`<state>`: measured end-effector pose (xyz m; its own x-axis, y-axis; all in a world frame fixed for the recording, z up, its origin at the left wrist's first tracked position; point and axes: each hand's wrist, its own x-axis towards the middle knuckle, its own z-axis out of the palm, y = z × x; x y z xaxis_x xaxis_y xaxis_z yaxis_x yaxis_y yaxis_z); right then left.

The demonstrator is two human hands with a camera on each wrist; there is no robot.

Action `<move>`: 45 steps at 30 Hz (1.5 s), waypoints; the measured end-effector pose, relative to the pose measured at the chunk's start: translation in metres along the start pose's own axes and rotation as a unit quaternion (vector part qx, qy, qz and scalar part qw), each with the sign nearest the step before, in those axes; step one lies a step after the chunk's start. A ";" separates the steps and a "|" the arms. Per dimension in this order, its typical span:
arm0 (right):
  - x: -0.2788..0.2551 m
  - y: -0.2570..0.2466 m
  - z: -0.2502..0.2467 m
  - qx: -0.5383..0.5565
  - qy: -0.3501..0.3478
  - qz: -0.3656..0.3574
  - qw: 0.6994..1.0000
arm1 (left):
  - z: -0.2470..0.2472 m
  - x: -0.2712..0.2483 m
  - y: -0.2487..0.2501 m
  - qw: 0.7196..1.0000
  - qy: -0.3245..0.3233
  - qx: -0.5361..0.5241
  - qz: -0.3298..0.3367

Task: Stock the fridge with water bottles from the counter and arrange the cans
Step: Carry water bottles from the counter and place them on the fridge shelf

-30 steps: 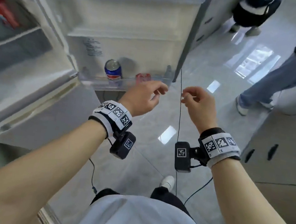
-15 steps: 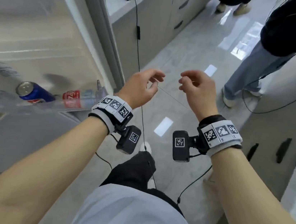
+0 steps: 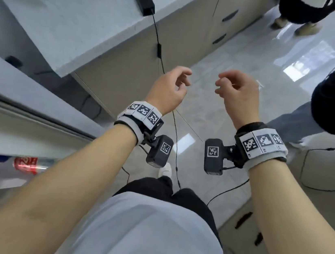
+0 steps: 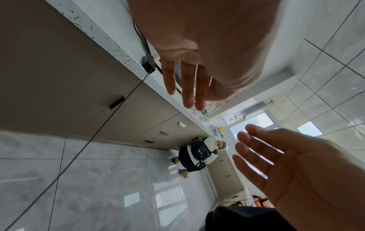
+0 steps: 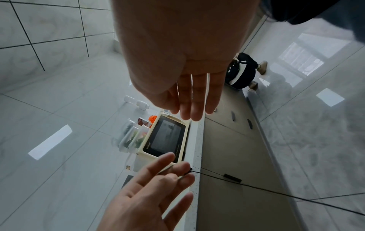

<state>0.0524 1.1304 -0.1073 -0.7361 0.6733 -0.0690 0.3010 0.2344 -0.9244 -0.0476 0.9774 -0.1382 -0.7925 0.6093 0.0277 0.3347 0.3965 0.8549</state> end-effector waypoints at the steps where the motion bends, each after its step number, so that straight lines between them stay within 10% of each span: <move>1: 0.016 -0.005 0.002 0.007 -0.009 -0.007 1.000 | -0.003 0.013 0.001 1.000 0.009 0.000 -0.010; 20: 0.331 -0.082 0.194 0.008 -0.370 -0.120 0.921 | -0.106 0.228 -0.075 0.924 0.271 0.021 -0.269; 29: 0.349 -0.155 0.338 -0.027 -0.535 -0.207 0.818 | -0.197 0.224 -0.125 0.830 0.425 0.003 -0.361; 37: 0.367 -0.237 0.482 -0.079 -0.494 -0.270 0.823 | -0.280 0.223 -0.191 0.797 0.475 -0.048 -0.371; 45: 0.357 -0.267 0.611 -0.199 -0.550 -0.290 0.757 | -0.292 0.194 -0.230 0.746 0.505 -0.069 -0.429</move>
<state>-0.6612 0.8798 -0.1139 -0.8084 -0.5642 -0.1680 -0.2690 0.6078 -0.7471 -0.4276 0.8039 -0.1781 -0.6885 -0.6829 -0.2442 -0.5170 0.2260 0.8256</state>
